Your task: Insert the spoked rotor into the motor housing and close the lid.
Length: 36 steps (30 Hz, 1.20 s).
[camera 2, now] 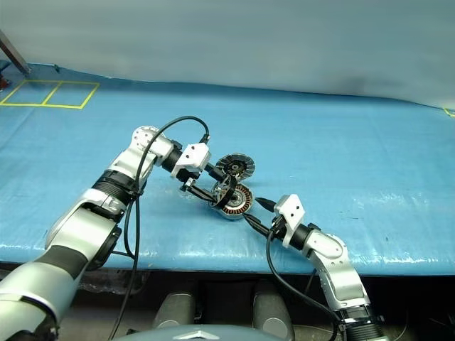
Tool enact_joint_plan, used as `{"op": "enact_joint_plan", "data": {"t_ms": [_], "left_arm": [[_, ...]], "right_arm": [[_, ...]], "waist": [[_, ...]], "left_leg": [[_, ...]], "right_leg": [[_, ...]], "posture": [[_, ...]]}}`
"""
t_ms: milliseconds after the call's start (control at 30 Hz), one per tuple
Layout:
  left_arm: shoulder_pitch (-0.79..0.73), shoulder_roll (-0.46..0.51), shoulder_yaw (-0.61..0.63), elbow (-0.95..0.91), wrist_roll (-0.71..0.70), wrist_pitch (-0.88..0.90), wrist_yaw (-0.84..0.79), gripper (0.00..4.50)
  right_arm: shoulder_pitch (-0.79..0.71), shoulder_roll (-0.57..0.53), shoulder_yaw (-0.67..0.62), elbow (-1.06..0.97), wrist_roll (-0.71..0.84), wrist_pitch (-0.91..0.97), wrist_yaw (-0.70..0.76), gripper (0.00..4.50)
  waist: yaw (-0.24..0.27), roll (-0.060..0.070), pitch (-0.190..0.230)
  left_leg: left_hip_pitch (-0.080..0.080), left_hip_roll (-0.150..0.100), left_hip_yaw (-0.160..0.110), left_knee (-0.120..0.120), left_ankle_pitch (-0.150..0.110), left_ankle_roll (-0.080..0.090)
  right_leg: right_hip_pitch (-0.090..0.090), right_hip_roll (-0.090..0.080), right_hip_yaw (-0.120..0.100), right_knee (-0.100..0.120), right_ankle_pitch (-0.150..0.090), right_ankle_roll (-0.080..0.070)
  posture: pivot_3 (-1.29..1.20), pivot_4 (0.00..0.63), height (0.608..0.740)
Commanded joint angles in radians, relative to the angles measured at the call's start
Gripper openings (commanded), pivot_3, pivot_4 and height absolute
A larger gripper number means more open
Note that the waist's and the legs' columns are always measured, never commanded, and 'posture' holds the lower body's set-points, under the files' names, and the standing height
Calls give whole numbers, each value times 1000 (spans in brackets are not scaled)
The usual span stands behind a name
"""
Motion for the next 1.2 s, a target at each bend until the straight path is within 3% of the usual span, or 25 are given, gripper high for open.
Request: {"op": "enact_joint_plan", "data": {"t_ms": [33,1133,1167,1200], "left_arm": [[-47,-23,24,24,17,-39,4,2651],[-109,-81,26,167,163,-167,74,2651],[-110,-82,28,167,164,-164,80,3128],[-111,-83,29,167,167,-170,94,3308]], "right_arm": [[5,1,-10,-29,-1,-29,-8,2868],[28,1,-8,-31,-18,-56,-40,2868],[28,1,-8,-31,-19,-57,-40,2868],[28,1,-7,-31,-20,-57,-41,2868]], "waist": [[1,0,0],[0,0,0],[0,0,0],[0,0,0]], "left_leg": [[0,0,0,0,0,0],[-1,0,0,0,0,0],[-1,0,0,0,0,0],[-1,0,0,0,0,0]], "right_leg": [[0,0,0,0,0,0],[0,0,0,-1,0,0],[0,0,0,-1,0,0],[0,0,0,-1,0,0]], "posture": [[0,150,740],[0,150,740],[0,150,740],[0,150,740]]}}
